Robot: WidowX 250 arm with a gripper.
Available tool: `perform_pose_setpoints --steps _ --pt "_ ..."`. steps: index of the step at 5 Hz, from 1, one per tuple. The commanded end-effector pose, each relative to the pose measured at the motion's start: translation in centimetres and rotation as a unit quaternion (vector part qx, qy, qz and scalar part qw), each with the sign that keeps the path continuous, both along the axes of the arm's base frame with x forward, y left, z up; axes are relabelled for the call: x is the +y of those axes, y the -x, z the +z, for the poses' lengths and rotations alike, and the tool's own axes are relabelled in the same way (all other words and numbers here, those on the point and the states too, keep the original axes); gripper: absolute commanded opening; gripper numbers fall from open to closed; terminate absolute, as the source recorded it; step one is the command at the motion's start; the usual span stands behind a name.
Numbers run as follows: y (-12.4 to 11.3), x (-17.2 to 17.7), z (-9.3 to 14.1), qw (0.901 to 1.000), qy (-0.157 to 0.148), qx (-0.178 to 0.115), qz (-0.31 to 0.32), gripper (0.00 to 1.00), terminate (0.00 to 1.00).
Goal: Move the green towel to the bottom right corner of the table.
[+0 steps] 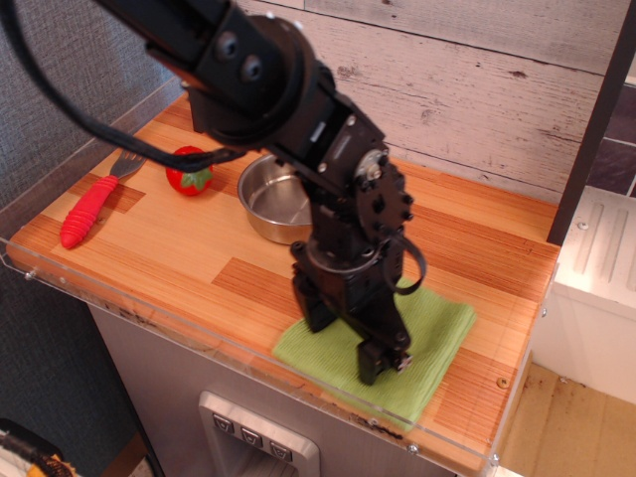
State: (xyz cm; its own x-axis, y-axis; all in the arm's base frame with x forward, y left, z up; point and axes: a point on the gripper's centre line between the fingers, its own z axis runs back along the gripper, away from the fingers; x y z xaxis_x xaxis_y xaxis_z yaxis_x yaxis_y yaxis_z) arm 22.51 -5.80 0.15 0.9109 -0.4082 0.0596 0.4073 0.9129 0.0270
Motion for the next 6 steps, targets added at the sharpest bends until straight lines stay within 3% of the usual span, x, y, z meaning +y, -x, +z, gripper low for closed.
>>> perform_pose_setpoints --steps 1,3,5,6 --pt "-1.4 0.1 3.5 0.9995 0.032 0.006 0.001 1.0 0.0" --pt "-1.4 -1.6 10.0 0.9963 0.065 -0.049 -0.027 1.0 0.0" --pt "-0.7 -0.6 12.4 0.9952 0.07 -0.06 -0.034 1.0 0.0" --pt "-0.9 0.6 12.3 0.9963 0.057 -0.061 -0.021 1.0 0.0"
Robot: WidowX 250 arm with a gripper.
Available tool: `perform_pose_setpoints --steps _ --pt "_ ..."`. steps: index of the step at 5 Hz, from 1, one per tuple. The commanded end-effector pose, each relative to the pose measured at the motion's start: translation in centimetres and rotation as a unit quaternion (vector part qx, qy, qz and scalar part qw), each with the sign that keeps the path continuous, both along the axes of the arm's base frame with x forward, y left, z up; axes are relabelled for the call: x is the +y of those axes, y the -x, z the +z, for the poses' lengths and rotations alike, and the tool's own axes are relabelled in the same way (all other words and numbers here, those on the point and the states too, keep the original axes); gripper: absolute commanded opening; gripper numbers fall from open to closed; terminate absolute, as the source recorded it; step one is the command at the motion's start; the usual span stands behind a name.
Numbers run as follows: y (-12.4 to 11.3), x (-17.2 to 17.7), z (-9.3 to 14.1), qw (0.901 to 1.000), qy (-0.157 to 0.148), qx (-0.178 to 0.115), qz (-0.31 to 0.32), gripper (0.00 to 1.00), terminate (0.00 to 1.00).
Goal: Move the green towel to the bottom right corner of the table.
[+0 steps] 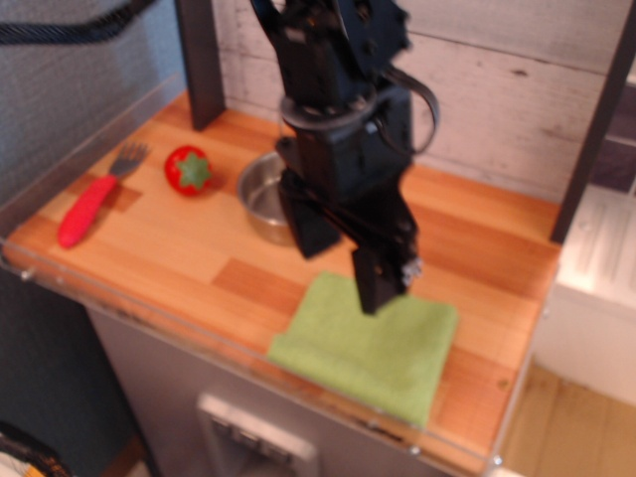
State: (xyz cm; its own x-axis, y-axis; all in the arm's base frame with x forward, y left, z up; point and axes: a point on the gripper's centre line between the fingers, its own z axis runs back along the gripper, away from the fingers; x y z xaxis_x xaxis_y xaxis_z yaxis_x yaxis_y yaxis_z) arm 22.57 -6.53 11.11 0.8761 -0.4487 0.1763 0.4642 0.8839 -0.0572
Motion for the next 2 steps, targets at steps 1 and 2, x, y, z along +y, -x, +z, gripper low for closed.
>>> perform_pose_setpoints --steps 1,2 --pt "-0.8 2.8 0.8 0.998 -0.029 -0.009 0.054 1.0 0.0" --pt "-0.7 3.9 0.5 0.996 -0.036 0.003 0.082 1.0 0.0"
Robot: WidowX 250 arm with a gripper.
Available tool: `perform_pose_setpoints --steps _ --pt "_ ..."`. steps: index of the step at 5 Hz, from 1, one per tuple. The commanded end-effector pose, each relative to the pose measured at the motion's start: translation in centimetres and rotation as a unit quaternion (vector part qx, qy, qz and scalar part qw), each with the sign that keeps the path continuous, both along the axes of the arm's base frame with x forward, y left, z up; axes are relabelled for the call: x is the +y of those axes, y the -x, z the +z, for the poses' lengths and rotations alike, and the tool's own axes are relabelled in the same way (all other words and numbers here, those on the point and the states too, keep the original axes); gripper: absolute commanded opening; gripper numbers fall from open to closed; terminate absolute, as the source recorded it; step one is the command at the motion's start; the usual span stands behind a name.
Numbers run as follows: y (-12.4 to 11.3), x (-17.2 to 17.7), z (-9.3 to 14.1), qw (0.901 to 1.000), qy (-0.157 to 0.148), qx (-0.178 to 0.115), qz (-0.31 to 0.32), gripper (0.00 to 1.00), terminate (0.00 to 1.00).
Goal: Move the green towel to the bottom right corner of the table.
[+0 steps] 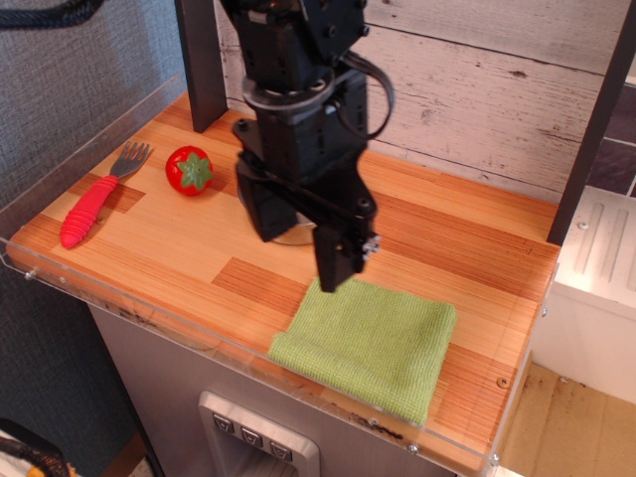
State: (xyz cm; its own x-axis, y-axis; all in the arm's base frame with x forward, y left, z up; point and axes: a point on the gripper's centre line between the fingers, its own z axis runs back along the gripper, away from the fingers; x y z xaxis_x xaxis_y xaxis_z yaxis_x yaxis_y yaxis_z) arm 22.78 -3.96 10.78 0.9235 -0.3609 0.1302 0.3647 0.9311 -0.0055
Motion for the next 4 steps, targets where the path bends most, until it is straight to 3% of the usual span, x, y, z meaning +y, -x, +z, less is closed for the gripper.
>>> perform_pose_setpoints --steps 1,4 --pt "-0.59 1.71 0.86 0.9995 0.0 -0.009 0.03 1.0 0.0" --pt "-0.75 1.99 0.68 0.9998 0.003 -0.002 0.02 1.0 0.0"
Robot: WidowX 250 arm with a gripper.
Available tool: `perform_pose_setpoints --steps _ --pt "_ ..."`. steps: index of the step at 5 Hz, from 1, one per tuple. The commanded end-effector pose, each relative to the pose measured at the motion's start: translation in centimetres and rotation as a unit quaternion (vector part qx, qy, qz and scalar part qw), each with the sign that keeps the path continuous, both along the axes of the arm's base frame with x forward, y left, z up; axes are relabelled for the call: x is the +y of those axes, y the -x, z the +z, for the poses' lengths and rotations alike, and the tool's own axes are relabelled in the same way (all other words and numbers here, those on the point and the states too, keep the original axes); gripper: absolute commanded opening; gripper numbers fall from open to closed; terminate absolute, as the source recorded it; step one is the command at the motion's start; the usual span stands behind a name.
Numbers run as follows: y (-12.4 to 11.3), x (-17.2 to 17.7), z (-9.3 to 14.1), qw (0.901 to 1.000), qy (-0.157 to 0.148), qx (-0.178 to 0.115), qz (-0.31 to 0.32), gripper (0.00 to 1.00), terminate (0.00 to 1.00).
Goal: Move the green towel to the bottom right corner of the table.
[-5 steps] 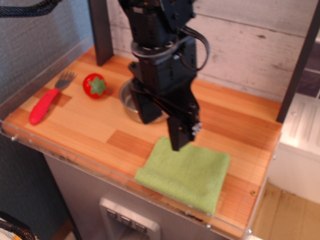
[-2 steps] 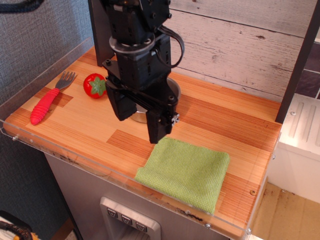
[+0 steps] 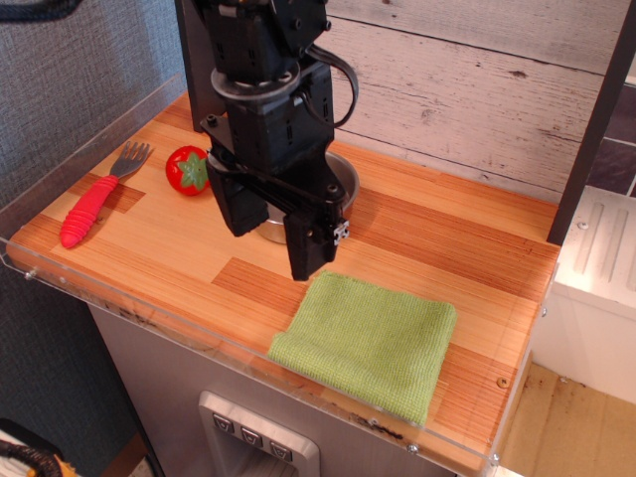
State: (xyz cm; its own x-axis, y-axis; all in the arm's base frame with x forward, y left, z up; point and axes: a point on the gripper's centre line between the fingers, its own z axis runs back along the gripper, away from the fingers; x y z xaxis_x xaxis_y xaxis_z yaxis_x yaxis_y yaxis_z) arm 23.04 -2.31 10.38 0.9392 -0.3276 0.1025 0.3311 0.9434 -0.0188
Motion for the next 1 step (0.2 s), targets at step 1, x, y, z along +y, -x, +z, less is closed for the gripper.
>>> perform_pose_setpoints --steps 1 --pt "-0.49 0.34 1.08 0.9998 0.002 -0.017 0.002 1.0 1.0"
